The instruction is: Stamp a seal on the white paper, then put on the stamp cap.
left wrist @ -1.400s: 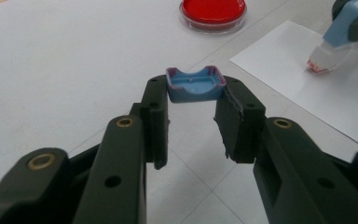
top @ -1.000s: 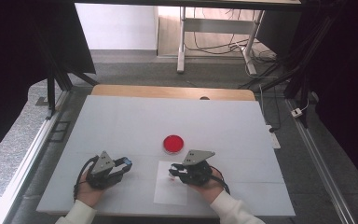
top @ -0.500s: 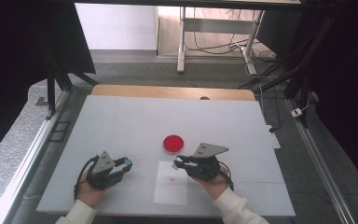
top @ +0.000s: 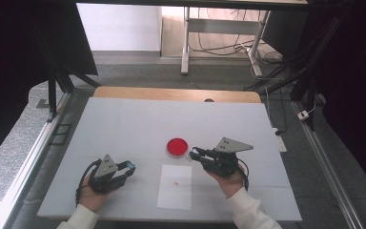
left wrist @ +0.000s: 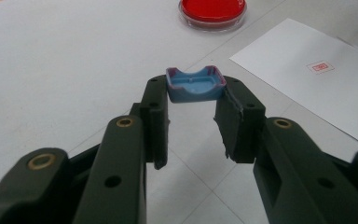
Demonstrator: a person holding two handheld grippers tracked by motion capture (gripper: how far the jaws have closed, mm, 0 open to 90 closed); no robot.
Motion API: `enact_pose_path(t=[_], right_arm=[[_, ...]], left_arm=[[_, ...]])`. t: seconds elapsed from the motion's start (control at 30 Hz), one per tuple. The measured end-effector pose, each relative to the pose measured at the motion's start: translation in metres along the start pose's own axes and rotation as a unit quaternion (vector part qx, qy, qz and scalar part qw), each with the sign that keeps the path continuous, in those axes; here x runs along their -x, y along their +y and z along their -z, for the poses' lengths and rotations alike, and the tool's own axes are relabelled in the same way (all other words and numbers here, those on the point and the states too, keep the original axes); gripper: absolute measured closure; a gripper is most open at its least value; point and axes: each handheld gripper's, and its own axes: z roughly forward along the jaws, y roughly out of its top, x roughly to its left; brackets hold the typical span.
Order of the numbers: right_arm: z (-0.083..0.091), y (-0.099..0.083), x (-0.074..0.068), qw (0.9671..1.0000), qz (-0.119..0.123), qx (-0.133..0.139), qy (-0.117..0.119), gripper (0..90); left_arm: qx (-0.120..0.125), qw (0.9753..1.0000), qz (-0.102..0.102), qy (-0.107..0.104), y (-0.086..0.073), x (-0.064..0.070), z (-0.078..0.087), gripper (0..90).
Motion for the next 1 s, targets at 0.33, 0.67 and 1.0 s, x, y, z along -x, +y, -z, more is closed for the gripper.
enact_pose_path(t=[0.33,0.67,1.0], right_arm=[[0.0023,-0.0004,0.0040,1.0000,-0.002,0.002,-0.007,75.3],[0.0002,-0.0008,0.0019,1.0000,-0.001,-0.002,-0.002,75.3],[-0.0032,-0.0010,-0.0005,1.0000,0.006,-0.008,0.002,75.2]], left_arm=[[0.000,1.0000,0.002,0.002,-0.0004,-0.0012,-0.0005,64.6],[-0.001,1.0000,0.000,0.003,-0.0003,-0.0009,-0.0007,64.4],[0.002,1.0000,0.000,0.003,0.0002,-0.0010,-0.0001,64.4]])
